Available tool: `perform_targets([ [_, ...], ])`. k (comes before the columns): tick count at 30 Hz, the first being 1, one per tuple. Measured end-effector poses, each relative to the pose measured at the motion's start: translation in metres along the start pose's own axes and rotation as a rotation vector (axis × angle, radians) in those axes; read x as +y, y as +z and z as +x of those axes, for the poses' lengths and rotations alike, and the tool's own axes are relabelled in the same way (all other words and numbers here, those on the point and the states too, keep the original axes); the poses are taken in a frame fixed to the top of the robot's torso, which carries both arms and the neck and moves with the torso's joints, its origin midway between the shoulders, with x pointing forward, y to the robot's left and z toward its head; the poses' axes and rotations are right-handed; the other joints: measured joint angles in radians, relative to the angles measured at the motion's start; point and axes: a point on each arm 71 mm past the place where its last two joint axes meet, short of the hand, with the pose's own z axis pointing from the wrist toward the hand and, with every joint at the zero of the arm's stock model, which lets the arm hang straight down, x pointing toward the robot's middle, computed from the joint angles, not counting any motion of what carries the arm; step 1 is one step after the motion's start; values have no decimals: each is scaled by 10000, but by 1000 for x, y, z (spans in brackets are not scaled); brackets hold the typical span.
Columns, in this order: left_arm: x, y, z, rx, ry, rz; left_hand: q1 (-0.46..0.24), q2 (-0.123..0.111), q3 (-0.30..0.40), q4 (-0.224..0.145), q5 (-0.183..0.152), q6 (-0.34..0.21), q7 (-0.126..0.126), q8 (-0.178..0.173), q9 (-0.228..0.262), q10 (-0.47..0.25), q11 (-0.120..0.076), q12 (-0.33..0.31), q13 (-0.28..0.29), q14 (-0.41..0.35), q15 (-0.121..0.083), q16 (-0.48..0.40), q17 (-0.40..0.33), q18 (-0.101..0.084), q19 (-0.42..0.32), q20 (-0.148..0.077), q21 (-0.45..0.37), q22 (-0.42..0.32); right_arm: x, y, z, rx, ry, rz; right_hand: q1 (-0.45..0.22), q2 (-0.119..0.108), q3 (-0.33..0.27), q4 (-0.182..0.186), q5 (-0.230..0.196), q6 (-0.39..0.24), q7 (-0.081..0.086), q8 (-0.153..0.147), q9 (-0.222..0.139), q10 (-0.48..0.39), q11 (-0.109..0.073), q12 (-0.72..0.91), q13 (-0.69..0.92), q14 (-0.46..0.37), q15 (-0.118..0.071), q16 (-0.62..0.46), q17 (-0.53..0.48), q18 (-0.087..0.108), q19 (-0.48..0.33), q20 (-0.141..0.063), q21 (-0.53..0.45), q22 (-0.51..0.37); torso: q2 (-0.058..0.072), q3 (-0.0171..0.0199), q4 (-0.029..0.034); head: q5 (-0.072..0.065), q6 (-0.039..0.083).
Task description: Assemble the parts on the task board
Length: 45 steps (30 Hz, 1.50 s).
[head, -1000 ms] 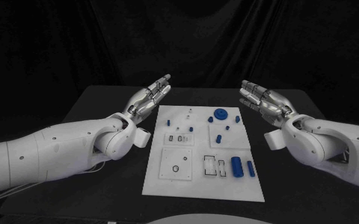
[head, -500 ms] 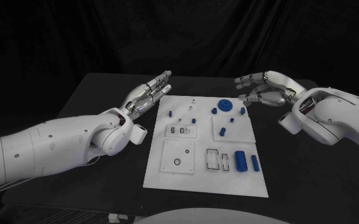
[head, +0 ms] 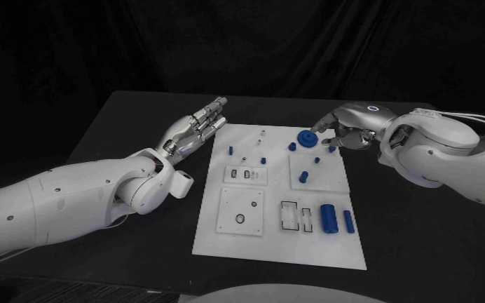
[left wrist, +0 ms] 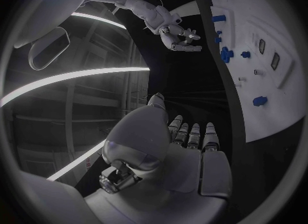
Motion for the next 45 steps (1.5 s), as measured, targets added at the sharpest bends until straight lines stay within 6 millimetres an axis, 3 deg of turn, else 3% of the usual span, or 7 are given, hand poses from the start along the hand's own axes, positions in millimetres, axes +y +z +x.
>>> perform_targets([
  [6, -2, -2, -2, -18, 17, 8, 77, 3, 39, -15, 85, 87, 14, 39, 3, 0, 1, 0, 0, -11, 60, 0, 2, -1, -35, 36, 0, 1, 2, 5, 0, 89, -995, 31, -164, -163, 287, 45, -4, -55, -55, 0, 0, 52, -52, 0, 5, 200, -155, 1960, 1872, 0, -113, 6, 758, 736, 174, -35, 144, -265, 164],
  [11, -2, -3, -3, -25, 29, 6, 179, -4, 68, -43, 287, 123, 50, 39, 16, -2, 70, 0, 1, 17, 161, 0, 3, 0, 0, 71, 0, 2, 3, 11, 0, 111, -1545, -11, -276, -276, 367, 124, -197, -24, -95, 0, 0, 52, -53, 0, 10, 190, -153, 2234, 2083, -1, -305, 26, 1003, 1038, 323, -47, 278, -469, 228],
  [15, -2, -4, -3, -44, 45, -1, 230, -55, 68, -43, 328, 158, 86, 39, 16, -2, 70, 0, 1, -3, 182, 0, 1, -1, 0, 71, 0, 2, 4, 17, 0, 100, -1803, -62, -366, -366, 369, 127, -262, -412, -200, -38, -28, -83, -72, 0, 10, 45, -118, 2237, 2075, -2, -490, 51, 1119, 1250, 401, -52, 367, -604, 254],
  [19, -2, -4, -3, -42, 44, 3, 270, -15, 68, -43, 368, 159, 86, 39, 16, -2, 70, 0, 2, -18, 197, 0, -3, -1, 0, 71, 0, 2, 3, 22, 0, 93, -1992, -88, -367, -366, 394, 152, -309, -471, -212, -38, -30, -83, -72, 0, 26, 45, -118, 2494, 2342, -2, -496, 46, 1190, 1363, 453, -56, 420, -660, 253],
  [32, -3, -5, -3, -41, 38, 8, 270, -15, 95, -15, 412, 194, 122, 39, 24, -2, 140, 0, 5, 18, 233, 0, -5, -2, 0, 71, 0, 3, 1, 30, 8, 222, -2201, -197, -622, -350, 406, 305, -496, -176, 80, -38, 38, -41, -31, 1, 47, 146, -74, 2957, 2789, -3, -560, 51, 1860, 2207, 598, -79, 521, -699, 297],
  [38, -3, -5, -4, -45, 40, 8, 270, -15, 95, -15, 413, 264, 121, 38, 24, -2, 140, 0, 6, 19, 234, 0, -4, -2, 0, 71, 0, 4, 3, 34, 9, 264, -2243, -331, -752, -325, 462, 388, -496, 22, 277, 2, 57, 76, -35, 1, 70, 173, -46, 3280, 3086, -2, -416, 85, 2497, 3037, 639, -84, 574, -795, 347],
  [45, -3, -5, -4, -41, 41, 9, 309, -54, 123, -44, 412, 264, 121, 39, 33, 30, 172, 0, 7, -16, 269, 0, -2, -1, -35, 106, 0, 5, 4, 37, 14, 368, -2258, -449, -752, -324, 475, 457, -496, 93, 348, 2, 56, 158, -19, 1, 69, 206, -79, 3387, 3210, -2, -417, 85, 2740, 3409, 670, -84, 633, -870, 380],
])
